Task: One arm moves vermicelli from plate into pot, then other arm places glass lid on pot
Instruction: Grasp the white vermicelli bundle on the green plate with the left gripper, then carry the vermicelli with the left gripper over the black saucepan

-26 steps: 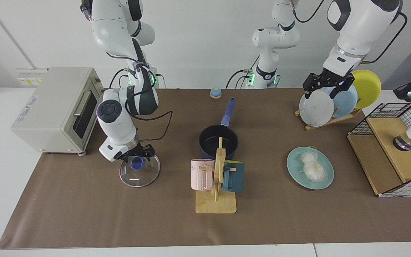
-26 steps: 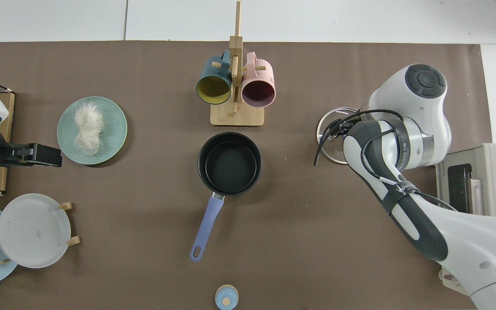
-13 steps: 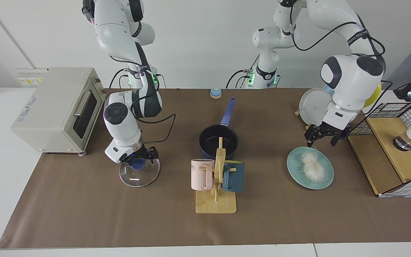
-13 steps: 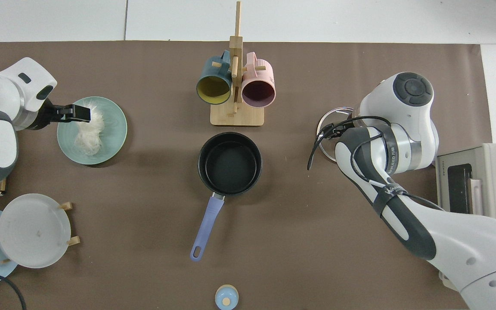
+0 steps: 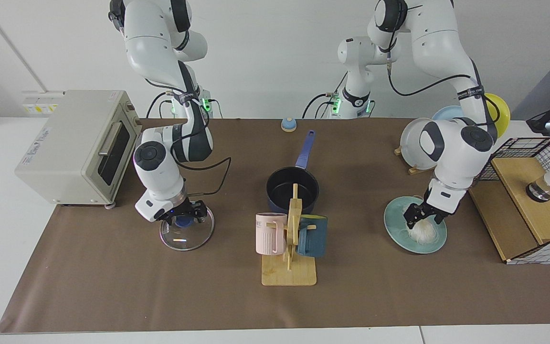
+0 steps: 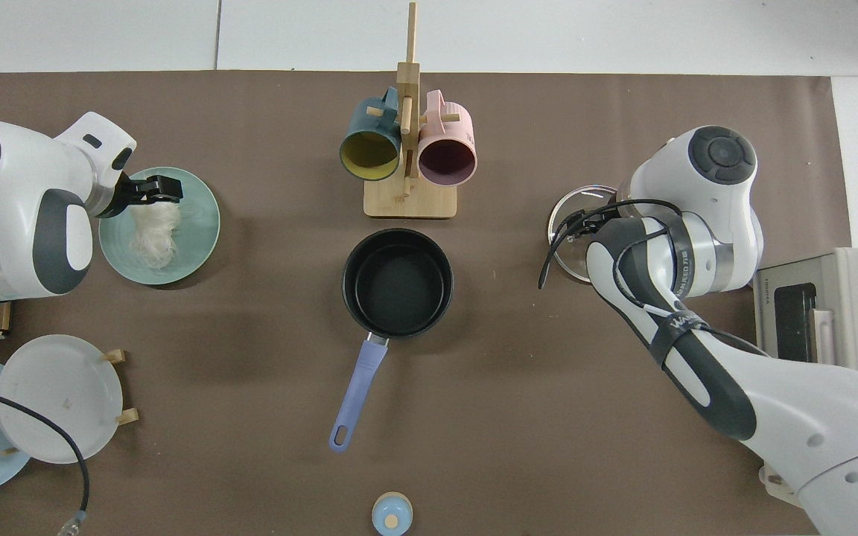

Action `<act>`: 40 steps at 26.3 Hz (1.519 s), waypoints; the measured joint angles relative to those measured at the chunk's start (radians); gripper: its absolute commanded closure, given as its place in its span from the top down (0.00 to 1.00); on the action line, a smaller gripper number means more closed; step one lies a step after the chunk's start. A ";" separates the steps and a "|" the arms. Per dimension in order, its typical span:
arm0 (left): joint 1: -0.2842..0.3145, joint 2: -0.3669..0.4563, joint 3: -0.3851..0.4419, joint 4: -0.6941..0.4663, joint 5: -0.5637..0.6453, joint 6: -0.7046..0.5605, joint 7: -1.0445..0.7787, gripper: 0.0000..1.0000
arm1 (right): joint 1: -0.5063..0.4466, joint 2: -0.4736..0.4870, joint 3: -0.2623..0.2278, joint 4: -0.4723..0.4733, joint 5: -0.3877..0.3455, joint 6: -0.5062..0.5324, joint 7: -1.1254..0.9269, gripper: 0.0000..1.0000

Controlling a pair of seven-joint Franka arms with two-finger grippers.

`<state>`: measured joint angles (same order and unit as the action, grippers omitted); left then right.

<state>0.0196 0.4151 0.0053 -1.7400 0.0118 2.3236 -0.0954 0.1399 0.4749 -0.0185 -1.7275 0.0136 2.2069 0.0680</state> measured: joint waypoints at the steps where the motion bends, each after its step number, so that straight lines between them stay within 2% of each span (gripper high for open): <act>1: 0.000 0.003 0.001 0.001 0.008 0.000 -0.001 1.00 | 0.000 0.000 0.000 0.000 0.000 0.003 0.000 1.00; 17: 0.001 0.063 0.002 0.001 0.020 0.054 -0.009 0.98 | 0.000 0.010 0.002 -0.003 0.001 0.011 0.000 0.99; 18: 0.001 0.063 0.002 0.001 0.020 0.054 -0.009 0.88 | 0.000 0.010 0.002 -0.003 0.001 0.011 0.000 0.99; 19: 0.001 0.064 0.002 0.001 0.020 0.054 -0.009 0.73 | 0.000 0.010 0.002 -0.003 0.001 0.011 0.000 0.95; 21: 0.001 0.065 0.002 0.001 0.021 0.053 -0.009 0.17 | 0.000 0.010 0.002 -0.003 0.001 0.011 0.000 0.77; 22: 0.001 0.065 0.002 0.001 0.021 0.052 -0.009 0.00 | 0.000 0.010 0.001 -0.003 0.001 0.011 0.000 0.68; 23: 0.001 0.065 0.001 0.001 0.021 0.046 -0.011 0.00 | 0.000 0.010 0.001 -0.003 0.001 0.011 0.000 0.58; 30: -0.001 0.064 -0.004 0.011 0.028 0.000 -0.030 0.00 | 0.000 0.005 0.001 0.001 0.001 0.011 0.000 0.11; 31: -0.001 0.064 -0.005 0.014 0.031 -0.006 -0.031 0.00 | 0.001 0.004 0.002 0.001 0.001 0.011 0.000 0.08; 34: -0.001 0.063 -0.008 0.037 0.036 -0.041 -0.033 0.00 | 0.002 0.005 0.006 0.002 0.001 0.011 0.000 0.06; 40: -0.002 0.048 -0.026 0.143 0.039 -0.203 -0.033 0.00 | 0.003 0.005 0.006 0.002 0.000 0.011 0.000 0.00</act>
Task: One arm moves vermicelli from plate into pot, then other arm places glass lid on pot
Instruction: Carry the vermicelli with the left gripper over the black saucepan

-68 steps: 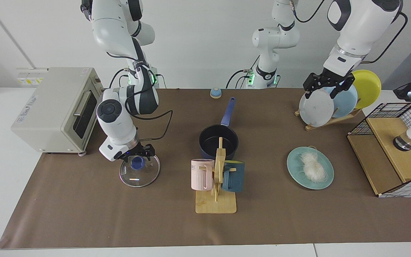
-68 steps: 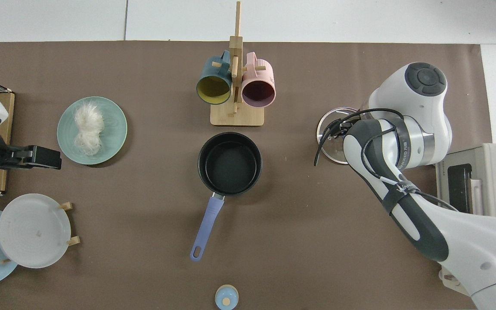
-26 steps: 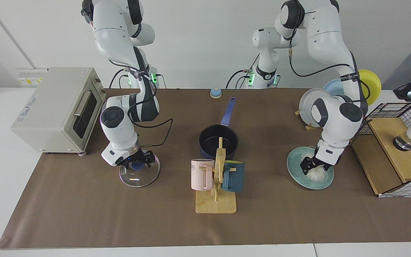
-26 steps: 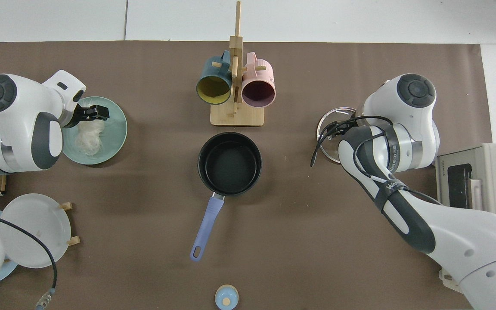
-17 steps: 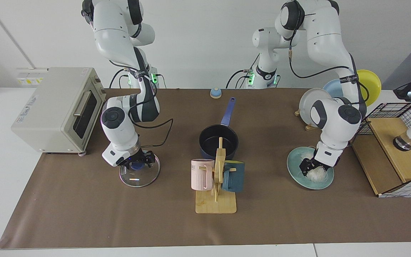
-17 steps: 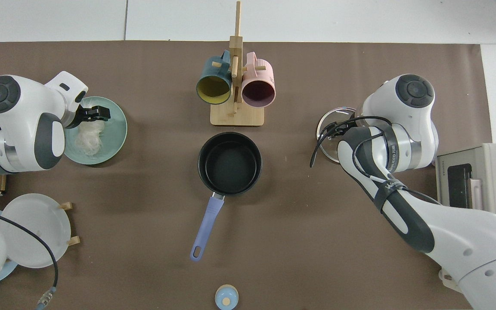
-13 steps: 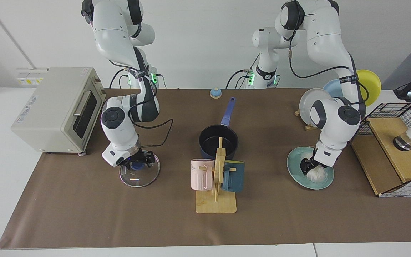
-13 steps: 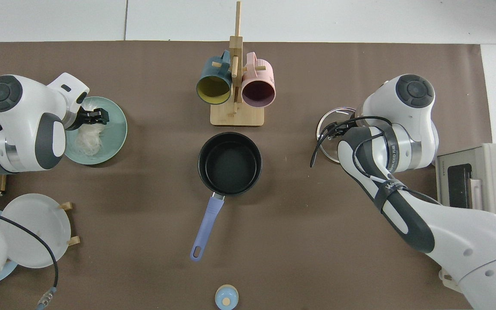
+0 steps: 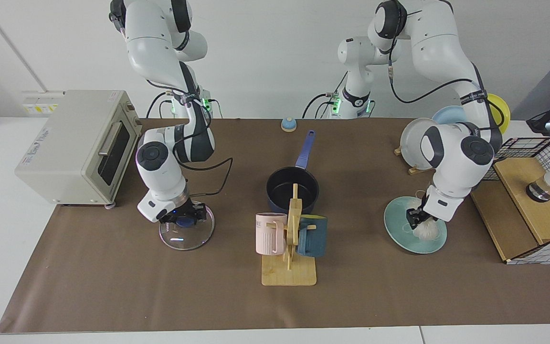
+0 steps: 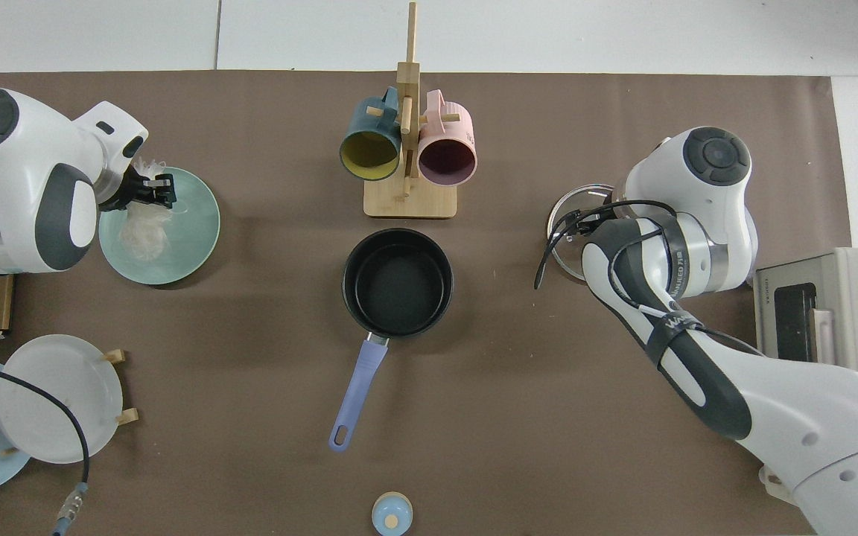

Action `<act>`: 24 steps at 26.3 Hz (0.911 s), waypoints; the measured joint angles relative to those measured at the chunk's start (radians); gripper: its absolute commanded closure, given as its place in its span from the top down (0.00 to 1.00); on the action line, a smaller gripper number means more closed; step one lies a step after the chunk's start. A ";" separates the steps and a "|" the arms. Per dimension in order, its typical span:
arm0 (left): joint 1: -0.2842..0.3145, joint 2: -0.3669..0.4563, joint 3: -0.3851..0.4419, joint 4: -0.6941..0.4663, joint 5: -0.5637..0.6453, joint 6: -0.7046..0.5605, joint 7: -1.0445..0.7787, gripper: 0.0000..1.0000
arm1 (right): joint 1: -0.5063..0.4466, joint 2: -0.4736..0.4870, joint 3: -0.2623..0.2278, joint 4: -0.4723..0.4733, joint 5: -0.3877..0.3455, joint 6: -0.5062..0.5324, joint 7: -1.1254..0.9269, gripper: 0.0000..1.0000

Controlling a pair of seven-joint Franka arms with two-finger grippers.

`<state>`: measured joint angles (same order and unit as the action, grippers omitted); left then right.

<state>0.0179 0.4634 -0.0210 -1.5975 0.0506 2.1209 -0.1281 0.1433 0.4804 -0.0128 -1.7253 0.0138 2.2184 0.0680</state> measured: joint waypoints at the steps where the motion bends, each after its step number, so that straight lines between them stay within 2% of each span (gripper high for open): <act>1: 0.000 -0.009 -0.006 0.016 0.000 -0.026 0.000 0.00 | 0.001 0.000 0.000 0.001 0.000 0.000 0.000 0.00; 10: -0.002 -0.179 -0.095 0.058 -0.006 -0.237 -0.046 0.00 | 0.008 -0.023 0.000 0.013 0.000 -0.001 0.000 0.00; 16: -0.006 -0.286 -0.182 0.057 -0.049 -0.361 -0.137 0.00 | 0.007 -0.078 -0.002 0.017 0.000 -0.048 0.000 0.00; 21: -0.011 -0.330 -0.296 0.032 -0.065 -0.384 -0.230 0.00 | 0.006 -0.133 -0.002 0.017 0.000 -0.124 -0.004 0.00; 24: -0.014 -0.331 -0.372 0.001 -0.065 -0.340 -0.293 0.00 | 0.001 -0.165 -0.004 0.017 0.000 -0.173 -0.021 0.00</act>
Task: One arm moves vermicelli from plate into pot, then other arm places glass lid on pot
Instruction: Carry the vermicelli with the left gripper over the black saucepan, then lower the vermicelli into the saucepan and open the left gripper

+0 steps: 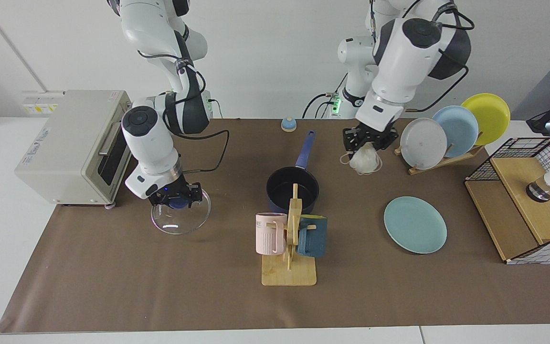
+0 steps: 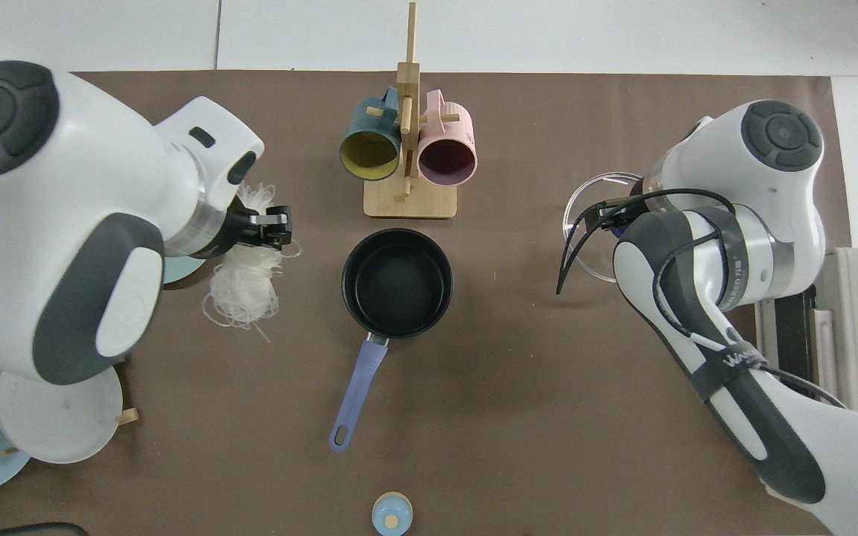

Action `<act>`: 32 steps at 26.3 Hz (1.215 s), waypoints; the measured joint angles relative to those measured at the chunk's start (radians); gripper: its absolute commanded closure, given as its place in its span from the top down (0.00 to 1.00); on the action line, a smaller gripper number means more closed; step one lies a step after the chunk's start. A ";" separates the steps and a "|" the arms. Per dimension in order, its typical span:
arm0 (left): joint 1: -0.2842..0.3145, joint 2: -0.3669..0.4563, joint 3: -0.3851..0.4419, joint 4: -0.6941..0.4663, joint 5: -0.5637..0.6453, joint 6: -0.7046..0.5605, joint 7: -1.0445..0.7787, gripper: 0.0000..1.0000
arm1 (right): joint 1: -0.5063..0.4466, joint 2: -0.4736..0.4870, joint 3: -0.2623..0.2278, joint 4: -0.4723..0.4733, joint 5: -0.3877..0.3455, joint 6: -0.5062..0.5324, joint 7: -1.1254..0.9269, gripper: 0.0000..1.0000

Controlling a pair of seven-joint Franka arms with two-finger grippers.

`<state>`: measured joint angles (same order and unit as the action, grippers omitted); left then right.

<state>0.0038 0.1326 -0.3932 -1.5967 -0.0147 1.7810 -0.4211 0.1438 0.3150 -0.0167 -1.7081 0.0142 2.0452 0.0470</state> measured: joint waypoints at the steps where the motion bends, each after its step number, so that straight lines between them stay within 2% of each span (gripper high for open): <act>1: 0.000 0.002 -0.025 -0.019 0.000 0.034 -0.021 0.00 | -0.005 -0.010 0.000 0.000 0.000 -0.014 -0.006 0.00; 5: -0.002 0.008 -0.098 -0.111 0.000 0.167 -0.072 0.00 | -0.027 -0.047 -0.003 0.000 0.000 -0.069 -0.041 0.00; 12: -0.003 0.053 -0.143 -0.189 -0.007 0.289 -0.100 0.00 | -0.079 -0.103 -0.006 -0.001 0.000 -0.166 -0.133 0.00; 19: -0.028 0.146 -0.153 -0.214 -0.001 0.407 -0.103 0.00 | -0.093 -0.120 -0.003 -0.004 0.001 -0.172 -0.164 0.00; 23: -0.048 0.217 -0.155 -0.218 0.046 0.489 -0.138 0.00 | -0.087 -0.120 0.001 -0.005 0.001 -0.172 -0.164 0.00; 27: -0.053 0.264 -0.160 -0.218 0.080 0.520 -0.155 0.00 | -0.085 -0.120 0.002 -0.006 0.001 -0.172 -0.164 0.00; 32: -0.053 0.279 -0.161 -0.218 0.084 0.524 -0.155 0.00 | -0.085 -0.120 0.003 -0.007 0.001 -0.172 -0.164 0.00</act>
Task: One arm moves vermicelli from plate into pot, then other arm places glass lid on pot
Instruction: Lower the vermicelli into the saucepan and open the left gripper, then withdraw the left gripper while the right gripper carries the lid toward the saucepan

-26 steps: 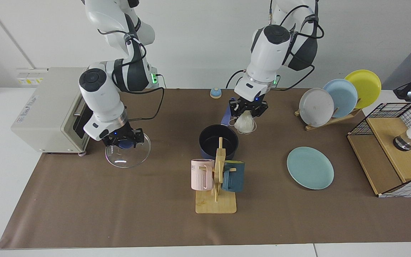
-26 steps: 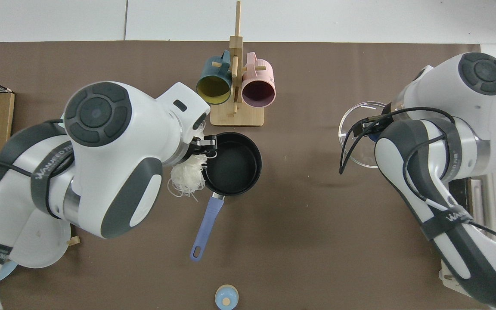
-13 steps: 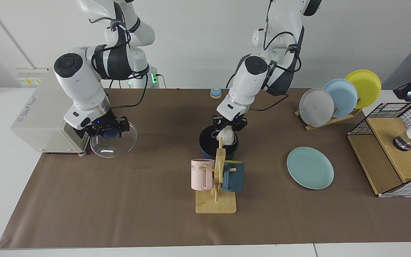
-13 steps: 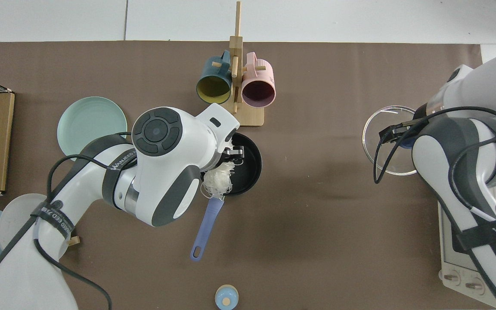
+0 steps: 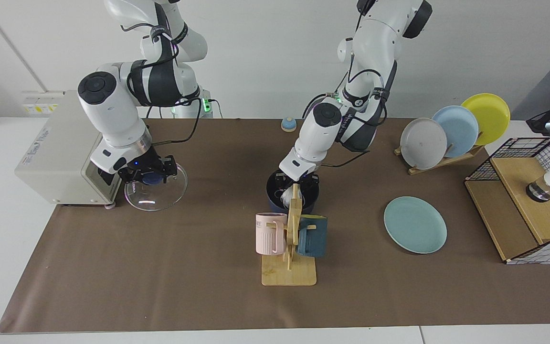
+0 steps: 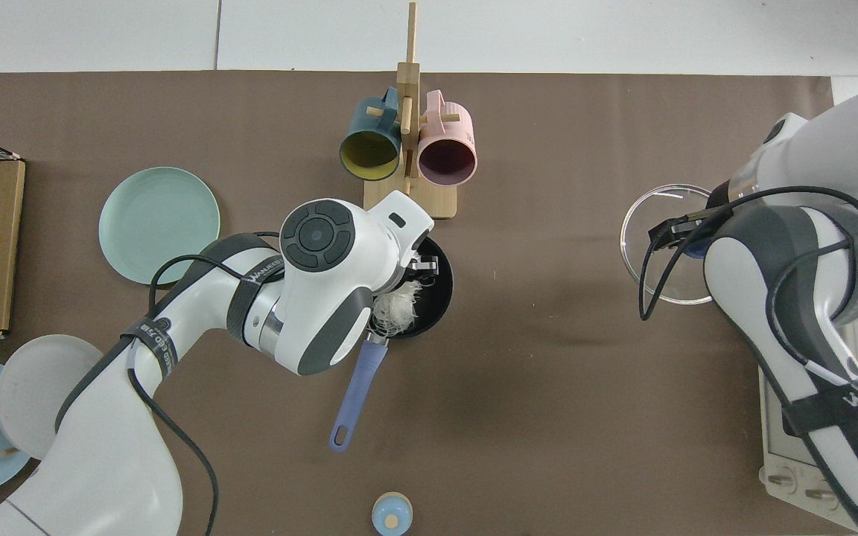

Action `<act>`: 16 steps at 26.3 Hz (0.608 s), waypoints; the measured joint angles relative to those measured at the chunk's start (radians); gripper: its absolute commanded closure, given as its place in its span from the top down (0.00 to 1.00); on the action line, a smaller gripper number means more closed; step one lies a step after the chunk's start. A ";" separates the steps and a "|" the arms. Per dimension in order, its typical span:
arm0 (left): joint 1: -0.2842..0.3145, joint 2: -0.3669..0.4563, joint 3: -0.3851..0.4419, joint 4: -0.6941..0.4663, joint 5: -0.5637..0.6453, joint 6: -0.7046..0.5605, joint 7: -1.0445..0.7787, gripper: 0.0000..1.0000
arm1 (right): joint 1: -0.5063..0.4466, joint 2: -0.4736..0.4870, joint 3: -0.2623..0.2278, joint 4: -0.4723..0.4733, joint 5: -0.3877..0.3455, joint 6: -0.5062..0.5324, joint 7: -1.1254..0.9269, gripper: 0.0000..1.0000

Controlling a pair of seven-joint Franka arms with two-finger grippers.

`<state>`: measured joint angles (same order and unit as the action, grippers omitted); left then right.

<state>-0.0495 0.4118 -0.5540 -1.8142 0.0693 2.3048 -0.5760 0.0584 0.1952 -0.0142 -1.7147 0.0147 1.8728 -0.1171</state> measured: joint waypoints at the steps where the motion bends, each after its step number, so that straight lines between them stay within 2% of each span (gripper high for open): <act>1: 0.000 0.002 0.000 0.000 0.001 0.000 0.000 0.00 | 0.000 0.000 0.000 0.000 0.000 0.000 0.000 0.00; 9: 0.000 0.029 -0.002 -0.007 0.024 0.003 0.000 0.00 | 0.015 0.000 0.003 -0.001 0.001 0.000 0.011 0.00; 10: 0.000 0.034 -0.002 -0.009 0.026 0.006 0.000 0.03 | 0.021 0.000 0.003 -0.001 0.001 0.000 0.015 0.00; 11: 0.000 0.040 -0.003 -0.010 0.028 0.009 0.000 0.24 | 0.027 0.000 0.003 -0.001 0.001 0.000 0.023 0.00; 12: 0.000 0.044 -0.003 -0.012 0.029 0.012 0.000 0.53 | 0.033 0.000 0.004 -0.002 0.001 0.000 0.034 0.00; 13: 0.000 0.049 -0.003 -0.012 0.030 0.015 0.000 0.87 | 0.039 0.000 0.004 -0.002 0.001 0.000 0.046 0.00; 14: 0.000 0.052 -0.003 -0.012 0.031 0.017 0.000 1.00 | 0.044 0.000 0.004 -0.002 0.001 0.000 0.057 0.00; 16: 0.000 0.055 -0.003 -0.012 0.032 0.018 0.000 1.00 | 0.052 0.000 0.004 -0.003 0.001 0.000 0.072 0.00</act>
<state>-0.0495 0.4667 -0.5565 -1.8266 0.1011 2.3231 -0.5759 0.1108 0.1952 -0.0100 -1.7177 0.0158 1.8728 -0.0455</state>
